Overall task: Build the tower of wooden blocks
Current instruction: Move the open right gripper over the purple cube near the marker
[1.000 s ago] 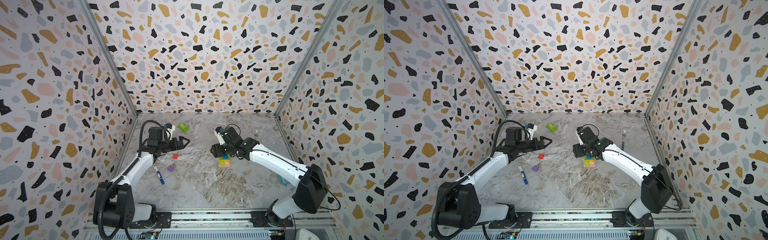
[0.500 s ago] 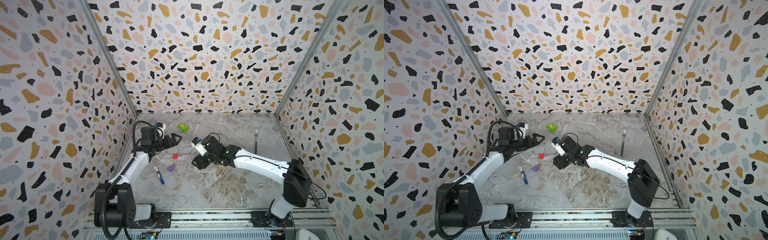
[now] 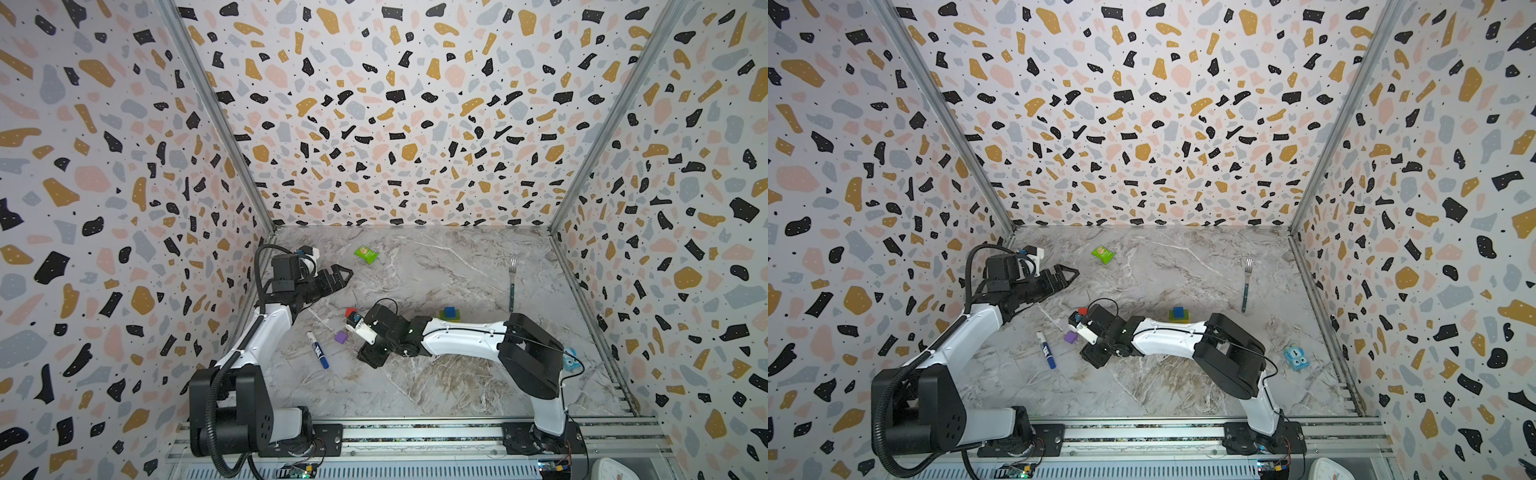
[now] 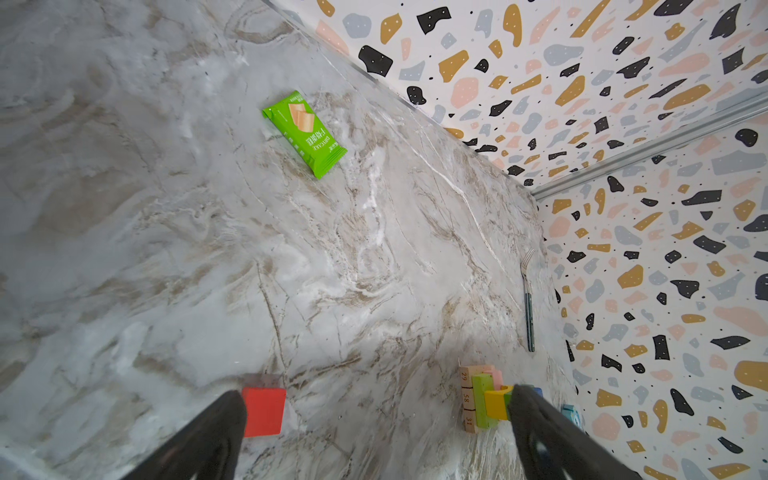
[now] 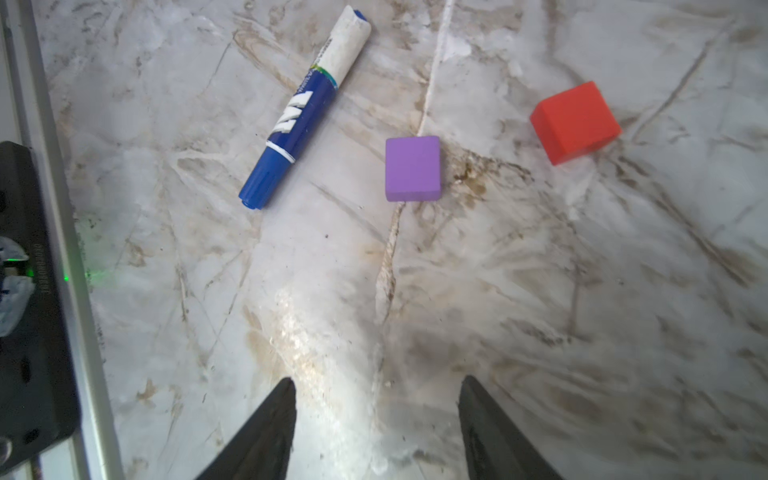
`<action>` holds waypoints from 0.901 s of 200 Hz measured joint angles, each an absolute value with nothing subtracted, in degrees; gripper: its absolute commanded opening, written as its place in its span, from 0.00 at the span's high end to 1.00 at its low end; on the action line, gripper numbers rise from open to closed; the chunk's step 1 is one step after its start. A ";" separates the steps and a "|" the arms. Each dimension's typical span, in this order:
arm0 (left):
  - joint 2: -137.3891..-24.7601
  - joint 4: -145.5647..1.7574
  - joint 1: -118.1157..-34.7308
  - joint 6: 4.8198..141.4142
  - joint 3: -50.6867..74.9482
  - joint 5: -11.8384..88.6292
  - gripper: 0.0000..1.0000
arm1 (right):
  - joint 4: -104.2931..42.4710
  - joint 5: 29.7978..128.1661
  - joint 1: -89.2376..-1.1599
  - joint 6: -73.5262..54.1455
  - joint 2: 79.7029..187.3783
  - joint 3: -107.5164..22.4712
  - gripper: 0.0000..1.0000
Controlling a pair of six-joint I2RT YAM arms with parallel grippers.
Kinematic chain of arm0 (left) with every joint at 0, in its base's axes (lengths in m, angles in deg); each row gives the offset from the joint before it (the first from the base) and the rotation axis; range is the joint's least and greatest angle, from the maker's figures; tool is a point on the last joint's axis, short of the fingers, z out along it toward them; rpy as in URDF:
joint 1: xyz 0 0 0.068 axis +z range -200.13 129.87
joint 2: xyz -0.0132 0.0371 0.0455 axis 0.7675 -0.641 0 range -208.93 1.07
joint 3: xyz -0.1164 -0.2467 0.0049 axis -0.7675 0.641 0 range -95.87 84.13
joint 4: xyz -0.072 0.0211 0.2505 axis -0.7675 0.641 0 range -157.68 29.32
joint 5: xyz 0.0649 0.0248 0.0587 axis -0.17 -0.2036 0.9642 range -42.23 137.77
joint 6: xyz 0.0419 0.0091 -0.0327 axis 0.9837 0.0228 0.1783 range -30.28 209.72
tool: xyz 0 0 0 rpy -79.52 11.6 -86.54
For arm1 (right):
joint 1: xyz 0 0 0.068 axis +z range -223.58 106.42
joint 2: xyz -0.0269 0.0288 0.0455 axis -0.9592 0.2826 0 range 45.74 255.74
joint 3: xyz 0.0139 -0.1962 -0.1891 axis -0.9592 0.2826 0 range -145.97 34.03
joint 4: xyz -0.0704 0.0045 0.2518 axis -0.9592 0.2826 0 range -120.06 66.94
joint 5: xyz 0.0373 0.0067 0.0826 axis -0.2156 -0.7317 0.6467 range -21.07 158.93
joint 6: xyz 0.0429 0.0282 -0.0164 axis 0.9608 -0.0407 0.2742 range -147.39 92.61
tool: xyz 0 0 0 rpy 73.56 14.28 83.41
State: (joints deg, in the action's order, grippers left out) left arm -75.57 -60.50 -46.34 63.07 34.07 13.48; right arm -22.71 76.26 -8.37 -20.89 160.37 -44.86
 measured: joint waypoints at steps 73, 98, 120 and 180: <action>-75.57 -60.53 -45.69 62.83 34.29 13.70 0.01 | -32.10 74.91 -7.87 -24.36 167.65 -48.73 0.43; -75.57 -60.61 -45.62 62.48 34.29 13.68 0.01 | -33.37 73.55 -7.58 -25.28 170.90 -50.81 0.44; -75.57 -61.16 -45.45 62.30 34.40 13.62 0.01 | -33.61 71.56 -6.71 -26.05 173.05 -52.36 0.45; -75.57 -61.82 -45.29 61.87 34.85 13.51 0.01 | -34.62 68.00 -4.94 -26.42 175.25 -54.87 0.47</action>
